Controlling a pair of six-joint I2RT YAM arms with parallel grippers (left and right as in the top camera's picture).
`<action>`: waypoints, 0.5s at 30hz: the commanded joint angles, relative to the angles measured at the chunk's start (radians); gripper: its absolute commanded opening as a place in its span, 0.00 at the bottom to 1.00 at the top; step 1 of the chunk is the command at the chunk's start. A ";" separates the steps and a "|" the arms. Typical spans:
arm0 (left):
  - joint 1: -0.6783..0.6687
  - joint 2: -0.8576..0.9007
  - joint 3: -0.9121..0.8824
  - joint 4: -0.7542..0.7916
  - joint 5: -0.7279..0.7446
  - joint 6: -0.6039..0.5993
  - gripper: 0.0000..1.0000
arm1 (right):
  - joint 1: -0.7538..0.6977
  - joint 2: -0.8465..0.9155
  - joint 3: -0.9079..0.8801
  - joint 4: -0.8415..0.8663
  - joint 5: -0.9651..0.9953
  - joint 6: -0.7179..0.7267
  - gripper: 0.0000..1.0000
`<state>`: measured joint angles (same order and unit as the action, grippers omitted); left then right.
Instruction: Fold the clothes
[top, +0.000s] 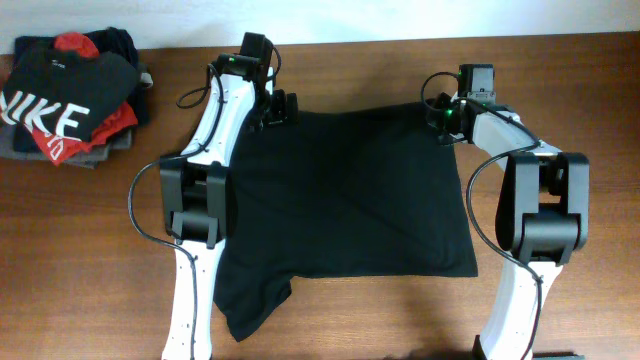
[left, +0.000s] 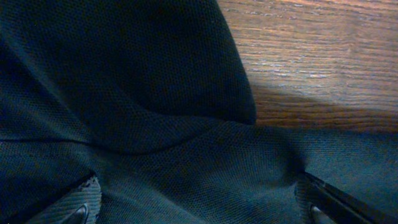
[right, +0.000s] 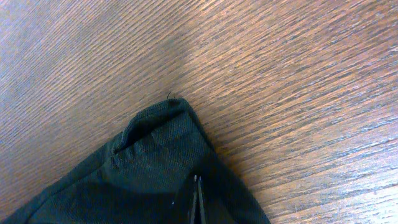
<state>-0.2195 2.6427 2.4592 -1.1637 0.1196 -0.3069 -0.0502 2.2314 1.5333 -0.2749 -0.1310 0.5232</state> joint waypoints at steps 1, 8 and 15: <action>0.004 0.000 0.008 -0.005 -0.011 -0.010 0.99 | -0.005 0.033 0.016 0.022 0.003 0.010 0.04; 0.004 0.000 0.008 -0.012 -0.011 -0.010 0.99 | -0.029 0.064 0.016 0.108 0.016 0.021 0.04; 0.004 0.000 0.008 -0.015 -0.022 0.014 0.99 | -0.057 0.066 0.016 0.104 0.162 0.036 0.04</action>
<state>-0.2195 2.6427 2.4592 -1.1744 0.1188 -0.3061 -0.0856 2.2662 1.5356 -0.1577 -0.0746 0.5468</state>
